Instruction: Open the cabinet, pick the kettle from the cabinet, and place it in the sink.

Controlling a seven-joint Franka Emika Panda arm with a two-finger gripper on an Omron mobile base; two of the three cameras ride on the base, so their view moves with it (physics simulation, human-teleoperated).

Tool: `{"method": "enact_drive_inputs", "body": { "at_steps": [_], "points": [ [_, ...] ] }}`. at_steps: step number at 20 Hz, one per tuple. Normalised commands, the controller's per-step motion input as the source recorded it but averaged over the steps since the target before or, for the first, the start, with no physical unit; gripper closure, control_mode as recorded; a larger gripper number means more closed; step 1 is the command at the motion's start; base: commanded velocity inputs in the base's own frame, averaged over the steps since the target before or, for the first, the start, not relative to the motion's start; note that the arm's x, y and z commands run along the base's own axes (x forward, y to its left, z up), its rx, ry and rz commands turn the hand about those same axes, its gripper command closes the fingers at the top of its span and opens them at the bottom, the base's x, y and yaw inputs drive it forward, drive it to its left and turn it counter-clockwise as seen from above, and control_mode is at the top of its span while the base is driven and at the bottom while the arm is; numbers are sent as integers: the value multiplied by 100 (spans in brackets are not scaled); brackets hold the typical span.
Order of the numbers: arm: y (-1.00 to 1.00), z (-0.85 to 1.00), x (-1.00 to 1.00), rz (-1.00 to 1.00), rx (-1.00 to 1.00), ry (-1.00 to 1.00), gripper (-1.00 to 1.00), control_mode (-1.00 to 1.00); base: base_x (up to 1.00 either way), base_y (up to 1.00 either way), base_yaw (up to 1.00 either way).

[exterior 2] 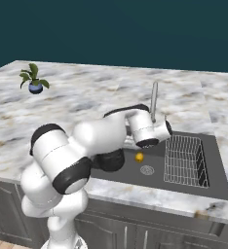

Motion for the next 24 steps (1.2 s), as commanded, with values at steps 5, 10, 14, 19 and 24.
{"method": "enact_drive_inputs", "body": {
  "at_steps": [5, 10, 14, 19, 24],
  "points": [
    [-7, -21, 15, 7, 0, 0, 100, -100, 0, 0, 0],
    [0, -20, 11, 6, 0, 0, 100, -100, 0, 0, 0],
    [0, -20, 11, 5, 0, 0, 100, -100, 0, 0, 0],
    [0, -20, 15, 5, 0, 0, 100, -100, 0, 0, 0],
    [0, -22, 12, 5, 3, 0, 100, -100, 0, 0, 0]
  ]
}}
